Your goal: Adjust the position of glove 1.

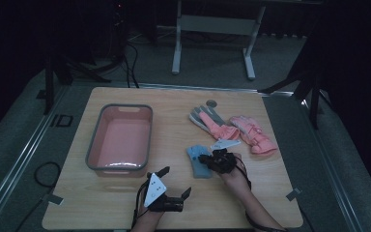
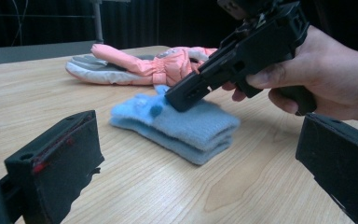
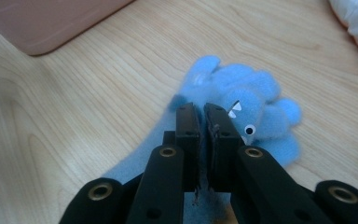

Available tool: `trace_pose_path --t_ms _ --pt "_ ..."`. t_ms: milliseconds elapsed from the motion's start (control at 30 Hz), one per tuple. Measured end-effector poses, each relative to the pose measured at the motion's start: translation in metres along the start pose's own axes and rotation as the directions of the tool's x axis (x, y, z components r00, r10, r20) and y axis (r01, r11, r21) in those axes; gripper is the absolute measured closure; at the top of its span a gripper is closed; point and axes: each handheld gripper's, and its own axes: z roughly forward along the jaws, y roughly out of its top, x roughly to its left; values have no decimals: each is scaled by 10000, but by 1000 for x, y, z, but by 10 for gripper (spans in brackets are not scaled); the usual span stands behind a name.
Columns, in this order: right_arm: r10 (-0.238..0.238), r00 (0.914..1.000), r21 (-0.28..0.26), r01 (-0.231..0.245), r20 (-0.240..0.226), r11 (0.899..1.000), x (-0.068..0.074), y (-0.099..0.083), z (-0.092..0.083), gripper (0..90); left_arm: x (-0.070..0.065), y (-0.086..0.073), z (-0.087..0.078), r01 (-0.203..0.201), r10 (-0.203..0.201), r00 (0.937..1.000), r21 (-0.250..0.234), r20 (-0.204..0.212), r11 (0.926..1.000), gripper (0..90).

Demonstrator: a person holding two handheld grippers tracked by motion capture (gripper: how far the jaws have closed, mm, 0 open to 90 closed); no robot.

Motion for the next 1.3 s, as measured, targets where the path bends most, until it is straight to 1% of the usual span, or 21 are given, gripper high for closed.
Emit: trace_pose_path --t_ms 133,267,333,533,600,700,733,767,800,867,933,967,1000,1033,1100,1167,1200,1233,1267,1300 --pt "69 9999 88 -68 -132 9999 -3 -3 6 844 0 0 0 -9 9 10000 7 6 10000 1" --pt "116 9999 216 -114 -92 9997 -5 -7 9 833 0 0 0 -19 19 10000 22 3 10000 1" --pt "147 9998 262 -143 -168 9996 -6 -8 9 826 0 0 0 -26 26 10000 19 0 10000 1" --pt "73 9996 259 -66 -281 9996 -3 -13 9 804 -1 0 0 -54 54 10000 29 -12 10000 1" --pt "-26 9994 235 35 -359 9997 -2 -12 7 742 -1 0 0 -45 45 10000 14 -5 10000 1" --pt "-216 9991 141 221 -365 9997 -1 -11 2 626 0 0 0 -31 31 10000 16 13 10000 1" --pt "-335 9989 108 339 -339 9994 0 -10 0 603 0 0 0 -28 28 10000 16 18 10000 1" --pt "-438 9987 37 439 -260 9990 0 -10 -3 557 0 0 1 -37 37 10000 35 15 10000 1" --pt "-499 9984 -23 498 -274 9988 0 -9 -6 506 -1 0 1 -52 52 10000 109 1 9999 1" --pt "-496 9985 -207 491 -249 9986 -2 -8 -13 437 -2 2 3 -121 135 9995 478 -277 9988 1" --pt "-349 9984 -464 329 -436 9984 -6 -6 -20 311 -1 3 5 -297 319 9992 827 -252 9961 1" --pt "-309 9986 -535 286 -432 9982 -8 -6 -23 282 -1 3 6 -496 528 9981 945 -326 9943 0" --pt "-256 9989 -672 229 -394 9975 -11 -6 -26 281 -1 3 6 -681 728 9964 1011 -437 9925 1" --pt "-116 9986 -794 75 -513 9968 -14 -6 -29 272 0 4 7 -720 774 9961 1152 -425 9907 1" --pt "109 9972 -1036 -185 -738 9945 -19 -6 -34 199 3 5 10 -562 602 9979 1506 -224 9870 1" --pt "139 9965 -1228 -240 -826 9921 -25 -5 -38 194 5 8 14 -465 457 9989 1879 85 9811 1" --pt "125 9961 -1349 -243 -878 9906 -27 -5 -40 193 5 10 15 -438 377 9987 2093 331 9769 1" --pt "72 9975 -1517 -179 -707 9883 -28 -6 -42 187 5 11 17 -571 463 9975 2241 535 9729 32" --pt "-60 9984 -1609 -31 -561 9870 -28 -5 -44 164 4 13 19 -811 697 9960 2402 556 9673 36" --pt "-51 9985 -1557 -36 -552 9878 -29 -4 -46 154 3 14 21 -1077 946 9935 2549 631 9610 37"
